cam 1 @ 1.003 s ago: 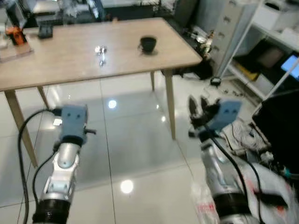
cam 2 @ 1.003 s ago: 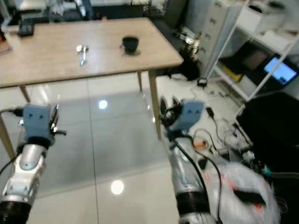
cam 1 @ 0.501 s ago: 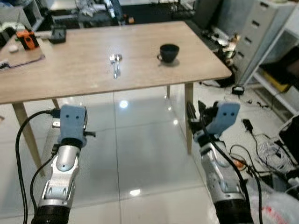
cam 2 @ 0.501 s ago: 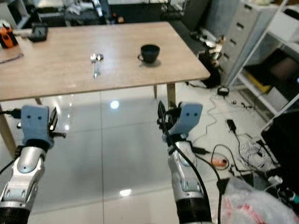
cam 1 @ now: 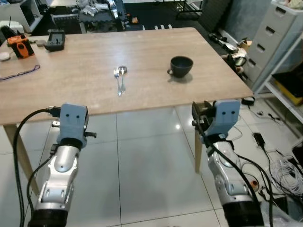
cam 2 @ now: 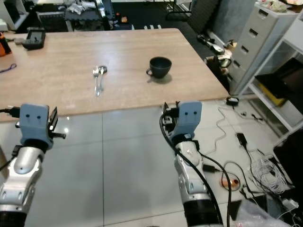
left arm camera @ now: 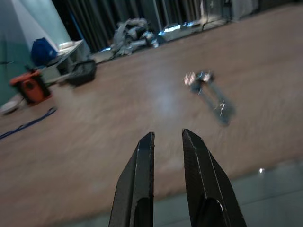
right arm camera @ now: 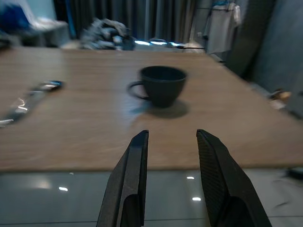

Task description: Setting the table

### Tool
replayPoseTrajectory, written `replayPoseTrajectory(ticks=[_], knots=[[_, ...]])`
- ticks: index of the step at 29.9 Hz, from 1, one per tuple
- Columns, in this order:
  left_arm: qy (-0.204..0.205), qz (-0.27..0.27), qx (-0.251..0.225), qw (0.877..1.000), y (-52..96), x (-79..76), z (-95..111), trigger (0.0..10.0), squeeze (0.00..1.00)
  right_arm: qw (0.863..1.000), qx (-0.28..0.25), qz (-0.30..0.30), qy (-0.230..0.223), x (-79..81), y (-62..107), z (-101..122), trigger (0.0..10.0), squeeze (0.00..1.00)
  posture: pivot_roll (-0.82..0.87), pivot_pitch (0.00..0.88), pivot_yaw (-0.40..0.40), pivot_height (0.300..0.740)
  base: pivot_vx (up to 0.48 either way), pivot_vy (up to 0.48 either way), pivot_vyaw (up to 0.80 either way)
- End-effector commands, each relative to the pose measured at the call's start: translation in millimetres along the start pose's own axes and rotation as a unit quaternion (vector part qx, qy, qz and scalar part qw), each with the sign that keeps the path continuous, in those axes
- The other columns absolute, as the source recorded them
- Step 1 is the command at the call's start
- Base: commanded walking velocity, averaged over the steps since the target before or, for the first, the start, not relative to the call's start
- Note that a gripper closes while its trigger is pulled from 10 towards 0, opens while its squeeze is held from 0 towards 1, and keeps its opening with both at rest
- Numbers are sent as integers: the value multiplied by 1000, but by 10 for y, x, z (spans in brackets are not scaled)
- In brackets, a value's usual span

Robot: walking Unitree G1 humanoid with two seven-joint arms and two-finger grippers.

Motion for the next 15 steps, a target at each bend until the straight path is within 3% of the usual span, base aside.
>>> replayPoseTrajectory(ticks=[1,5,15], knots=[[-1,-2,5,1000,9,35,-6,10000,82,1000,1,6,19,41,-22,14,10000,0,41,31,61,740,480,0,0],[-1,-9,-3,1000,-12,25,65,10000,82,999,7,19,46,71,-45,29,10000,0,41,31,62,740,480,0,0],[7,-22,-17,1000,-41,-3,192,10000,82,999,49,0,7,57,-69,-65,10000,0,44,32,61,740,480,0,0]])
Point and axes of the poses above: a point about 5 cm out from each wrist's last joint towards the gripper, its own y axis pointing back from the gripper into the wrist, its own z axis along the axis of the wrist's last joint, x = y × z, the point moved 6 cm from there along -y, pointing out of the wrist towards the gripper, and after that the axes turned 2 degrees about y, right-handed, at the moved point
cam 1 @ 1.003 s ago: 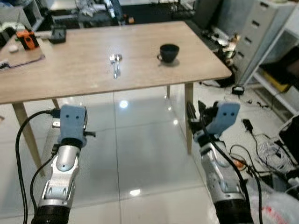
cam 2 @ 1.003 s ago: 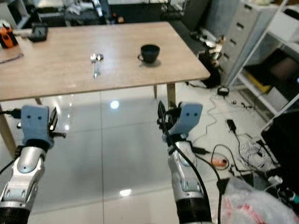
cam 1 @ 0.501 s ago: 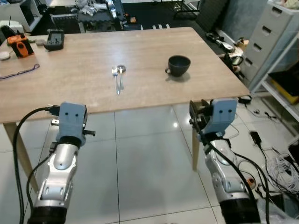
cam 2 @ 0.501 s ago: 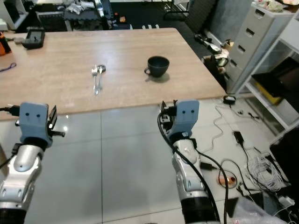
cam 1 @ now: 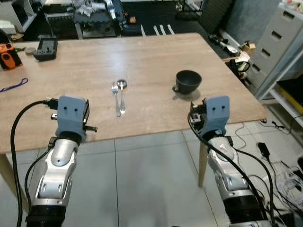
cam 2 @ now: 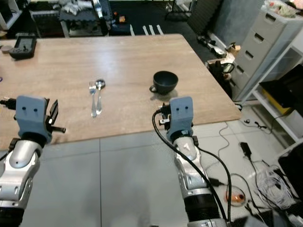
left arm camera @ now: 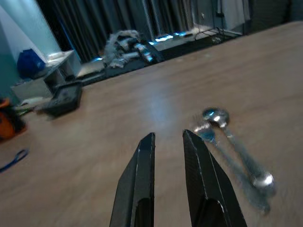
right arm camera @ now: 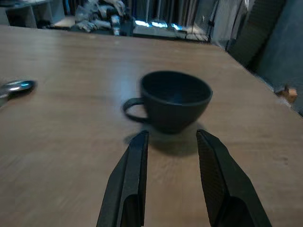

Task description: Setting the table

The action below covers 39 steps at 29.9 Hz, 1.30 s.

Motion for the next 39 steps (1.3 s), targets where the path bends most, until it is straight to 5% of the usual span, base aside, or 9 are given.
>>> replayPoseTrajectory(ticks=[1,14,24,25,28,30,37,39], knots=[[2,-7,-2,1000,-4,-13,30,10000,82,1000,6,-7,-5,-30,-2,-14,10000,0,44,32,61,740,480,0,0],[-3,-17,-3,1000,-5,-40,54,10000,78,999,13,25,-29,93,110,10,10000,0,42,27,56,740,480,0,0],[-30,-63,-1,998,105,-167,16,10000,0,1000,6,-10,-14,-125,350,38,10000,0,29,32,54,740,153,0,0],[-37,-77,4,996,156,-202,-22,10000,0,999,-12,-46,-3,-253,426,152,10000,0,26,34,53,740,0,0,0],[-38,-82,9,996,187,-214,-53,10000,0,998,-27,-61,9,-289,503,237,10000,0,23,37,54,740,0,0,0],[-39,-84,13,996,207,-221,-76,10000,0,999,-27,-15,-6,-117,654,254,10000,0,19,42,55,740,0,0,0],[-38,-88,15,995,200,-241,-82,10000,0,1000,-5,-9,-21,-90,861,167,10000,0,9,50,56,740,0,0,0],[-35,-92,17,995,190,-257,-88,10000,0,998,21,20,-47,-10,1047,24,10000,0,8,55,57,740,0,0,0]])
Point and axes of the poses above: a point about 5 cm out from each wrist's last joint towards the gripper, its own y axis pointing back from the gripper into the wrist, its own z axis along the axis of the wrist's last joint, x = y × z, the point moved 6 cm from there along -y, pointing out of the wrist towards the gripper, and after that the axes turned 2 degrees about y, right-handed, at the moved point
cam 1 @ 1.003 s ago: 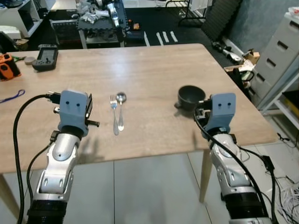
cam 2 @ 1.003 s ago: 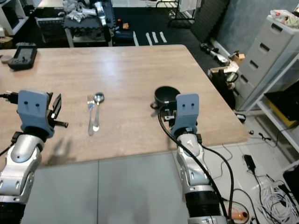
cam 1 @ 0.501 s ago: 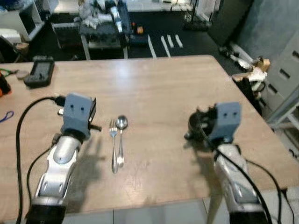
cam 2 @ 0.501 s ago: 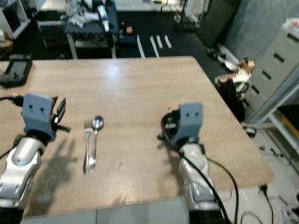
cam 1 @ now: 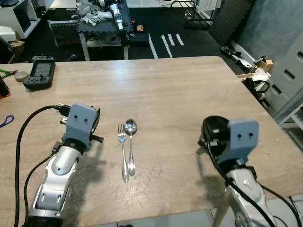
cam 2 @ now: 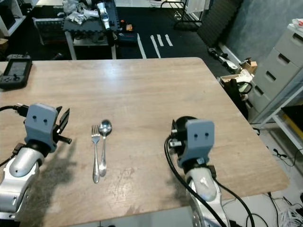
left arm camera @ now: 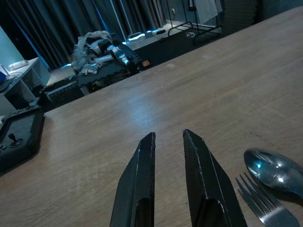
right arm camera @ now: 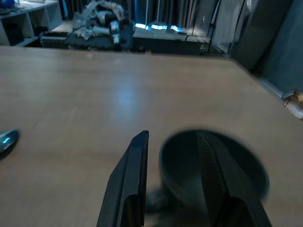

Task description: Setting the table

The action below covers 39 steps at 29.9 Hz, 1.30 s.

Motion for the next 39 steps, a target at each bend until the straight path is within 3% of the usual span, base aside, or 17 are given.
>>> replayPoseTrajectory(ticks=[1,3,4,5,6,11,17,18,27,31,39], knots=[[-1,-6,7,1000,2,-25,-24,10000,0,1000,13,16,-16,51,50,-58,10000,0,8,55,57,740,0,0,0],[1,-9,9,1000,-1,-31,-33,10000,0,998,35,49,-30,138,177,-168,10000,0,4,58,61,740,0,0,0],[2,-10,10,1000,-3,-35,-40,10000,0,997,49,59,-25,164,224,-247,10000,165,1,59,63,740,0,0,0],[2,-11,10,1000,-5,-38,-45,10000,0,996,60,60,-17,169,246,-306,10000,945,1,60,63,740,0,0,0],[3,-11,11,1000,-11,-44,-46,10000,0,996,72,55,-27,179,243,-378,10000,1000,5,58,63,740,0,0,0],[3,-11,9,1000,-24,-51,-34,10000,0,993,85,51,-57,243,203,-424,10000,1000,11,58,66,740,0,0,0],[3,-13,7,1000,-33,-63,-23,10000,0,980,150,68,-115,442,137,-636,10000,1000,22,53,67,740,0,0,0],[2,-12,6,1000,-36,-59,-16,10000,0,979,162,62,-110,433,116,-668,10000,0,26,54,63,740,0,0,0],[2,-5,4,1000,-25,-38,-7,10000,0,969,204,-13,-136,358,-16,-705,10000,0,34,53,53,740,0,0,0],[3,-6,4,1000,-22,-51,-2,10000,0,962,230,-64,-131,240,-33,-753,10000,0,34,53,55,740,0,0,0],[3,-4,3,1000,-37,-47,3,10000,0,958,227,-92,-149,207,-145,-668,10000,0,34,53,50,740,0,0,0]])
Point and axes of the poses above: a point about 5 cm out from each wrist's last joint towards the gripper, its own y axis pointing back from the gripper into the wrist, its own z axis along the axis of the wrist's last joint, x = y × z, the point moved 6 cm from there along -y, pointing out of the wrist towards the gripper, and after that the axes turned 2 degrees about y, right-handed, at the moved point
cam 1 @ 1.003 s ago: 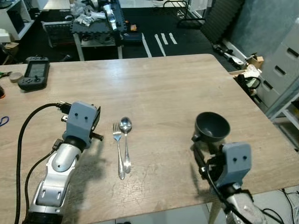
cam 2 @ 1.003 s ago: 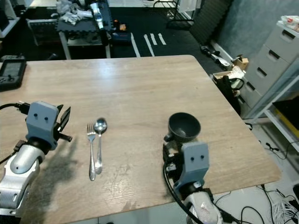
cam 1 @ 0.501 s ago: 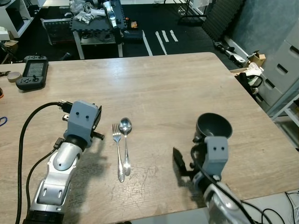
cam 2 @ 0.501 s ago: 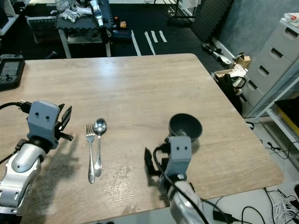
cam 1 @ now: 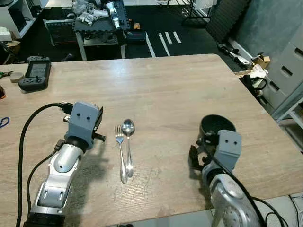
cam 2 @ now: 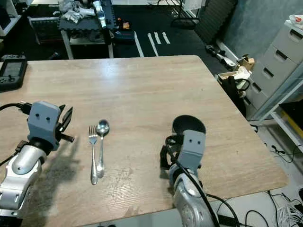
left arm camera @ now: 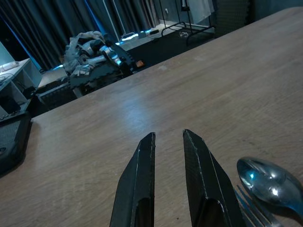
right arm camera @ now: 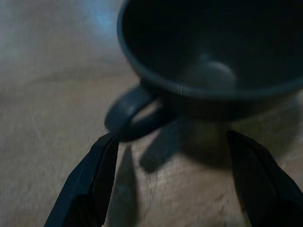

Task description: Setting the table

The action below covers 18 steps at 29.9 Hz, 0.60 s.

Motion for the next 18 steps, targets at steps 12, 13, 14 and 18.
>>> replayPoseTrajectory(ticks=[12,13,14,18], knots=[[0,3,9,1000,28,-24,-38,10000,0,997,12,-9,-75,190,-82,107,10000,0,42,57,44,740,0,0,0],[0,3,9,1000,28,-25,-38,10000,0,997,12,-19,-71,159,-84,106,10000,0,42,57,44,740,0,0,0],[0,3,9,1000,28,-25,-38,10000,0,997,12,-19,-71,159,-84,106,10000,0,42,57,44,740,0,0,0],[2,2,9,1000,21,-39,-38,10000,0,995,4,-81,-61,-50,-94,146,10000,0,39,61,44,740,0,0,0]])
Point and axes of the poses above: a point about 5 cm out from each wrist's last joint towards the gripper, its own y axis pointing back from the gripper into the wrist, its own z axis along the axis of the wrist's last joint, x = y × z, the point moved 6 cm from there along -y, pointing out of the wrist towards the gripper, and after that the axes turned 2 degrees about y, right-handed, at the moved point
